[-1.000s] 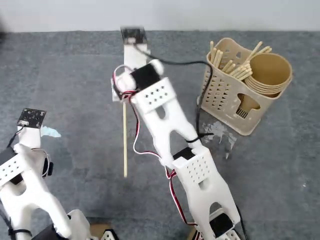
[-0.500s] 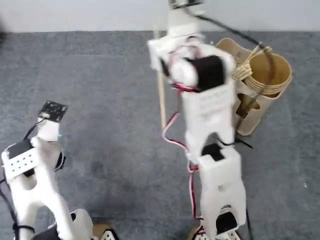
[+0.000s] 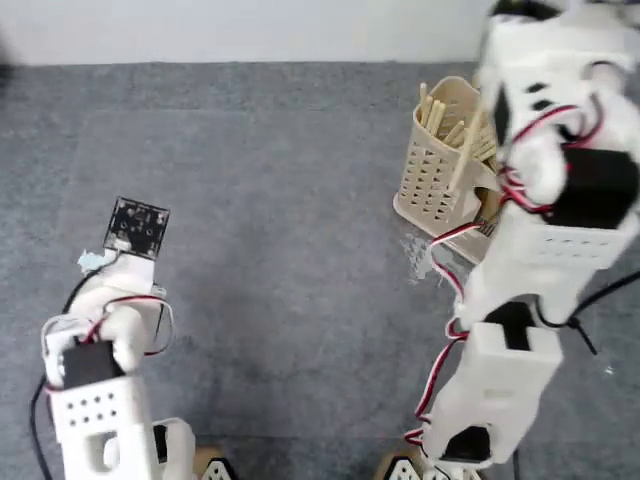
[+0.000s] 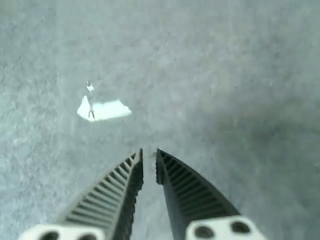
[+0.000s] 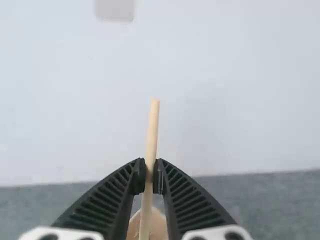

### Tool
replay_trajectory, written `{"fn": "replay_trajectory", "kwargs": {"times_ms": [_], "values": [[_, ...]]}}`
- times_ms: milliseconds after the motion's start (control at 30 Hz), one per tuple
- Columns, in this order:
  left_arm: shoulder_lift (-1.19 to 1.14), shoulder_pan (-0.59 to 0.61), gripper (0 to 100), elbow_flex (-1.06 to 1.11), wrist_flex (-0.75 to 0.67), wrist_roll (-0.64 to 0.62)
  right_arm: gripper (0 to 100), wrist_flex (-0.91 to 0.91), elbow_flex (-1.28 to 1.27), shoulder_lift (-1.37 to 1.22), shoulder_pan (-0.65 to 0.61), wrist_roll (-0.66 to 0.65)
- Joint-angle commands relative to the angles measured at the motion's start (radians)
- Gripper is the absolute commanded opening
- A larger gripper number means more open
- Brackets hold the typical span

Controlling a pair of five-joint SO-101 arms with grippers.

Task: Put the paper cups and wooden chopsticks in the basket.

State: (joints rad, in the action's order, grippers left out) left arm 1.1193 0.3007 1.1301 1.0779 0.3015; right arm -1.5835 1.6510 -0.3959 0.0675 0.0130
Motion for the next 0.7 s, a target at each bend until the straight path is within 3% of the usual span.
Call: {"fn": "replay_trajectory", "kwargs": {"times_ms": [0, 433, 667], "values": [[0.081, -0.032, 4, 0.028, -0.051, -0.032, 0.8, 0.097, 0.031, 0.05, 0.041, -0.003], [0.098, -0.051, 4, 0.139, -0.12, -0.032, 0.8, 0.487, 0.029, -0.131, 0.004, 0.046], [0.098, -0.044, 4, 0.143, -0.12, -0.032, 0.8, 0.473, 0.031, -0.263, -0.001, 0.051]]}}
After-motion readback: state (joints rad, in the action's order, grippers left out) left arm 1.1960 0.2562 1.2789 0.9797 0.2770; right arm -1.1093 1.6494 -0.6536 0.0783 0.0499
